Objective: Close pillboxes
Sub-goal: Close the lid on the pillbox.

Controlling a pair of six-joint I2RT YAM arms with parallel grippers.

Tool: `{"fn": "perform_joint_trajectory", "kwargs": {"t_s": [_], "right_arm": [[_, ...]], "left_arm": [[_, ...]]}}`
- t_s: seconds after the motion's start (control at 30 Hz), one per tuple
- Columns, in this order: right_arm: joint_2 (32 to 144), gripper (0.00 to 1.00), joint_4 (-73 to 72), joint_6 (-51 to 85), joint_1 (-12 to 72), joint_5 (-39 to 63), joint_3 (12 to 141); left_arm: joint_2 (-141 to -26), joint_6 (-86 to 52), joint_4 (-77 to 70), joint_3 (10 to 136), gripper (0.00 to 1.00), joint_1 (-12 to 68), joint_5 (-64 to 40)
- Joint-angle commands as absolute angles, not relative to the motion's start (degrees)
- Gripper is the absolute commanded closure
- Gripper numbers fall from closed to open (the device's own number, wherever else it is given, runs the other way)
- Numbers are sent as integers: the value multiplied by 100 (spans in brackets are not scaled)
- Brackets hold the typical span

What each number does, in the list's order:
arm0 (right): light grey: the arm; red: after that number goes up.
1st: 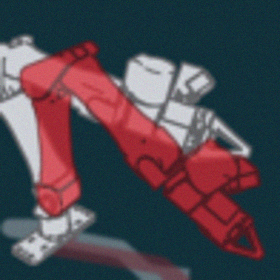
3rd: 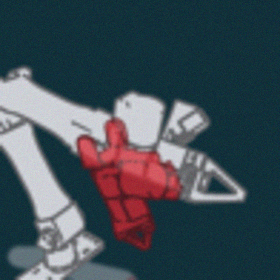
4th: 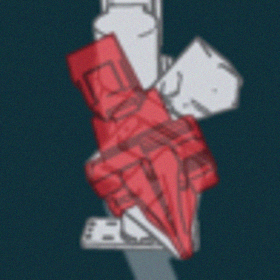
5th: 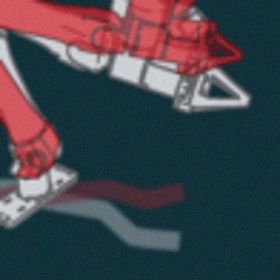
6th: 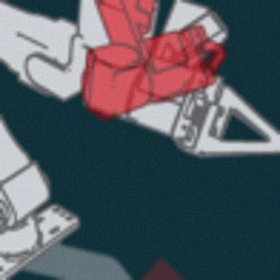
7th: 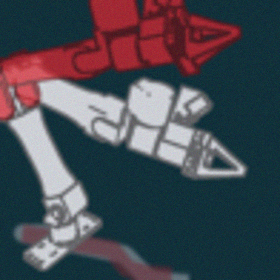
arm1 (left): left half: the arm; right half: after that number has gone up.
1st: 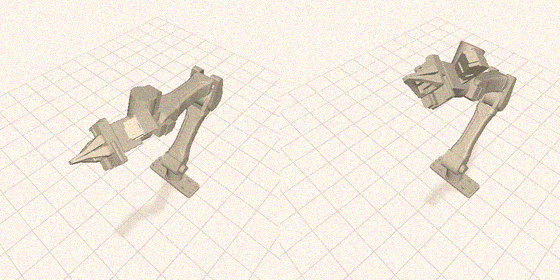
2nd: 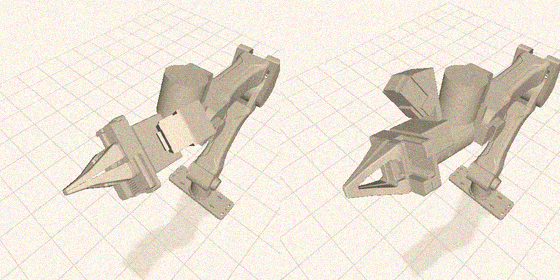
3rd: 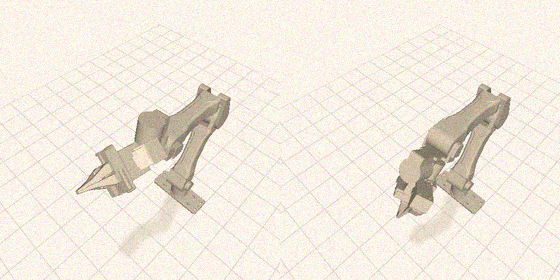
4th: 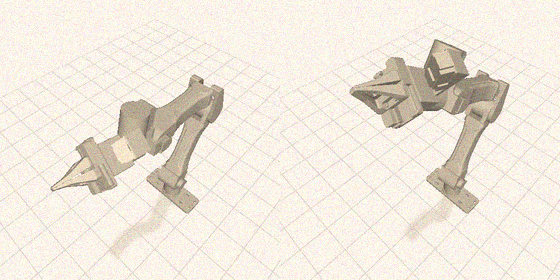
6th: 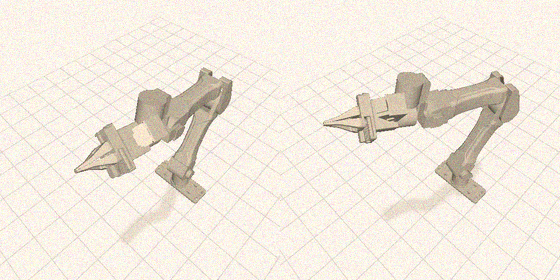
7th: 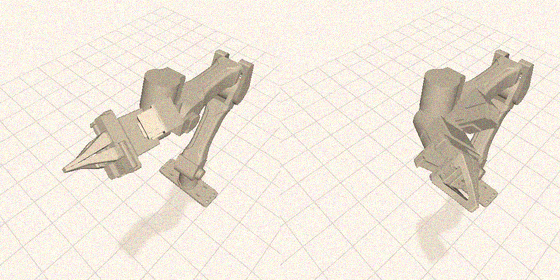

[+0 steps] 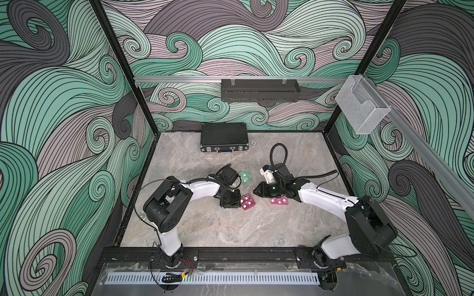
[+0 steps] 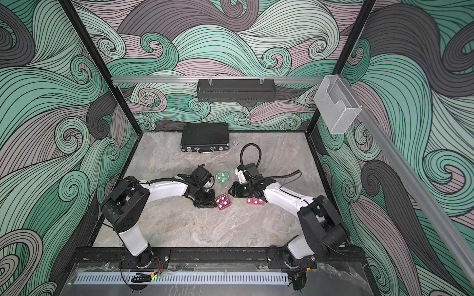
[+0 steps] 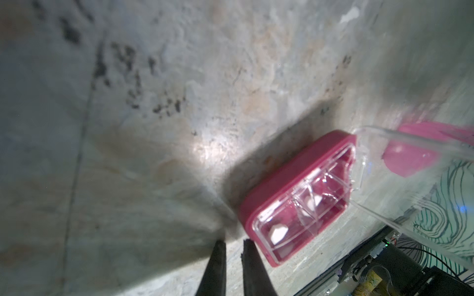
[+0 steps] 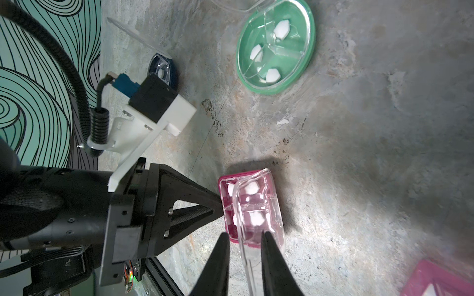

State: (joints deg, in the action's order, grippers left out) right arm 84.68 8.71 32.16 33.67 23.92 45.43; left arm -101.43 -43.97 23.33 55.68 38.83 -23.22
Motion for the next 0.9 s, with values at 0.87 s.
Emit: {"fn": "perform_joint_trajectory", "kwargs": {"t_s": [0.87], "right_arm": [[9250,66,778,3216,4145,2266,4773]], "left_arm": [[-10222,-4281,2557,5802,84,3920,-2250]]}}
